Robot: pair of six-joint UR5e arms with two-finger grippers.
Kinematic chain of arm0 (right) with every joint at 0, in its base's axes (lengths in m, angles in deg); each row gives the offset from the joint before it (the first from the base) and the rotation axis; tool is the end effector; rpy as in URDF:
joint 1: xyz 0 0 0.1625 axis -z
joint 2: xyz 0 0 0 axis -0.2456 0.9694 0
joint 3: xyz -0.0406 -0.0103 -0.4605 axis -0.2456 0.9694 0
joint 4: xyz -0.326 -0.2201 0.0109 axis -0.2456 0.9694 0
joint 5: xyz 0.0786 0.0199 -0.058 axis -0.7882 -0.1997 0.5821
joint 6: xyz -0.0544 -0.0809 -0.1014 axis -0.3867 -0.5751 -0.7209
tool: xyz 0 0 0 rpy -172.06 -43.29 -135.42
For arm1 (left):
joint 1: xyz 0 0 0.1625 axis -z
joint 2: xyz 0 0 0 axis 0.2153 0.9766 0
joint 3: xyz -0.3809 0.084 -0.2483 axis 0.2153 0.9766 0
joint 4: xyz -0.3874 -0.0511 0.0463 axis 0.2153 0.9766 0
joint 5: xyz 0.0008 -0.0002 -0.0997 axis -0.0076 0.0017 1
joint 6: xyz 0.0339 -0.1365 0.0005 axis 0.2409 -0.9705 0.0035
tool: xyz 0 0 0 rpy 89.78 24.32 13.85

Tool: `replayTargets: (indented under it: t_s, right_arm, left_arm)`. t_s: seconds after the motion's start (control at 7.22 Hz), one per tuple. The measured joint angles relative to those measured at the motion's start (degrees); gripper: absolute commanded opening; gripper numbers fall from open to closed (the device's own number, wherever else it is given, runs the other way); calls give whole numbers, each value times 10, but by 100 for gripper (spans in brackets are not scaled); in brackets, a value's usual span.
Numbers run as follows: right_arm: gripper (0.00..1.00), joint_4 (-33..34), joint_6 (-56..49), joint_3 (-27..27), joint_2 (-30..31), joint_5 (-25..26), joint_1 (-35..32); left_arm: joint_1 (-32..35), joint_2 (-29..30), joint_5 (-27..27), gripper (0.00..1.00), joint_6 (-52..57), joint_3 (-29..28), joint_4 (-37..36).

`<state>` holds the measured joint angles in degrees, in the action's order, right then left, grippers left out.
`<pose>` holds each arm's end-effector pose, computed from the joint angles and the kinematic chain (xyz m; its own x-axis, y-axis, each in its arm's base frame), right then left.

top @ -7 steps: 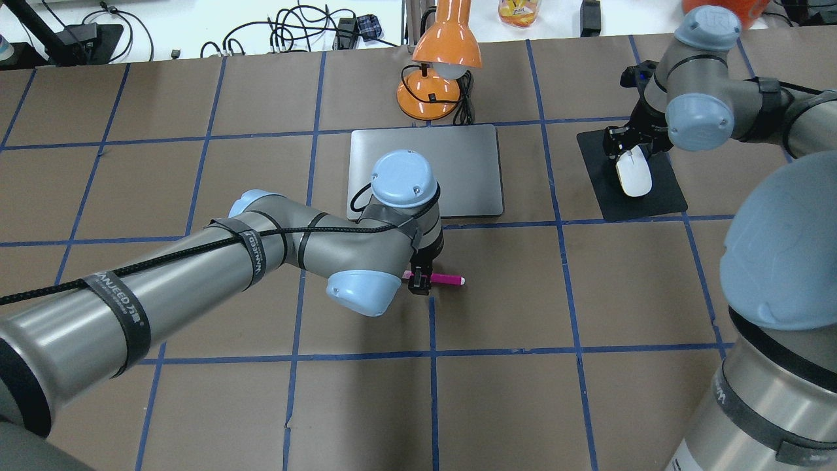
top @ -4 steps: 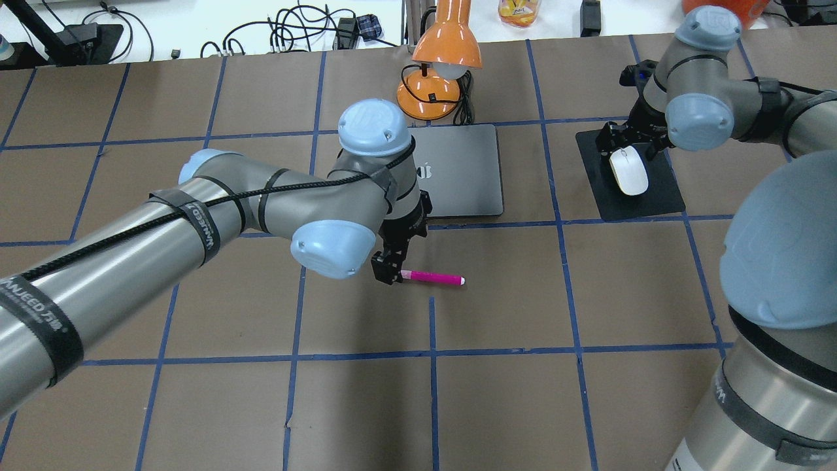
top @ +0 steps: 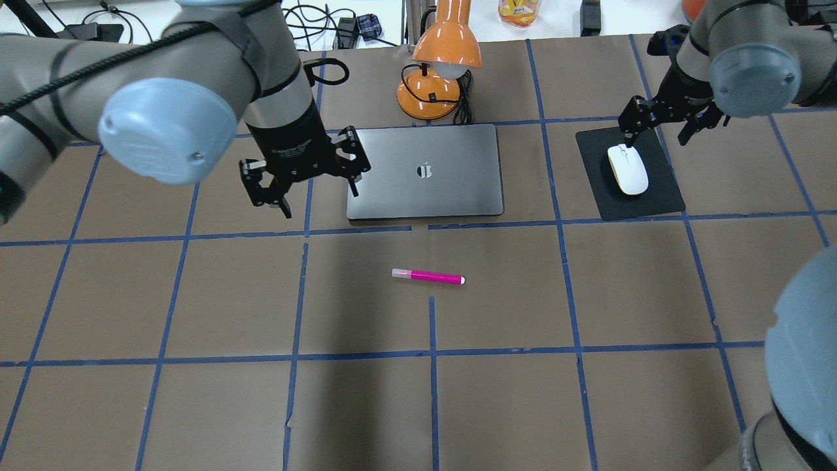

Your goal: Place pen and mouse around notebook

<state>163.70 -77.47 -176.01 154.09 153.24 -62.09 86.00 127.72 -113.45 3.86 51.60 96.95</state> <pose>-0.0154 -0.6180 0.3219 -0.9996 0.0293 0.0040 0.0295 0.9984 0.0477 -0.2116 -0.4690 0.4312 -0.9758 -0.2183 0.0113 -0.2157 0.9699 0.1129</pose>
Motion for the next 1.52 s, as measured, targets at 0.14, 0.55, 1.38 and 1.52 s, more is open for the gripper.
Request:
replayTargets:
  t_s: [0.14, 0.55, 1.38, 1.52]
  right_arm:
    - [100, -58, 29, -2, 50, 5, -1]
    - [100, -160, 77, -4, 168, 8, -6]
    - [100, -201, 183, -5, 221, 4, -115]
    - [100, -201, 184, -5, 221, 6, -120]
  left_arm:
    - [-25, -23, -4, 100, 106, -1, 12]
    - [-46, -55, -5, 100, 195, 7, 19]
    - [-57, -58, -4, 100, 206, 5, 12]
    - [-57, -59, -4, 100, 206, 4, 12]
